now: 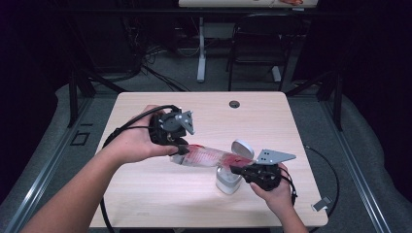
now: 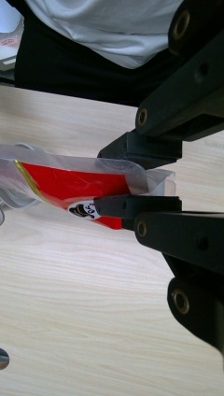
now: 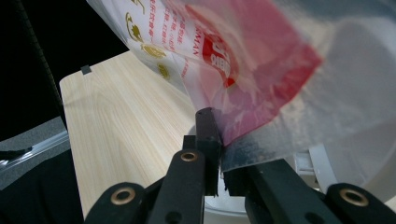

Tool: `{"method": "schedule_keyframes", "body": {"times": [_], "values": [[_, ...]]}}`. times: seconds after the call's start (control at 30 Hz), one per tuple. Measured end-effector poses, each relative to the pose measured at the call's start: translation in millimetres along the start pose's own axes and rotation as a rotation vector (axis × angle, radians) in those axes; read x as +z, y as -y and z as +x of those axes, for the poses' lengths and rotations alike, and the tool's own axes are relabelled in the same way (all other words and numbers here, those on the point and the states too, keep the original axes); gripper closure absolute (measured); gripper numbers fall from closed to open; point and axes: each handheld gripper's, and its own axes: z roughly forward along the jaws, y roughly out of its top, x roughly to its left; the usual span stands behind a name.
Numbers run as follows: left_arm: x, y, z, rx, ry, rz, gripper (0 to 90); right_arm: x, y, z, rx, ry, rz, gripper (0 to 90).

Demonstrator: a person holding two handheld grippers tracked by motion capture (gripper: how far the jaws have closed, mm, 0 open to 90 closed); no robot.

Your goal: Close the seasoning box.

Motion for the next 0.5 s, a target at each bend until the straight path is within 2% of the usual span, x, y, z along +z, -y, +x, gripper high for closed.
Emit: {"method": "schedule_keyframes", "body": {"times": [0.5], "values": [[-1.9, -0.8, -1.2, 0.0, 0.002, 0.001, 77.1, 1.0, -0.1, 0.8, -0.003, -0.003, -0.002, 87.3]]}}
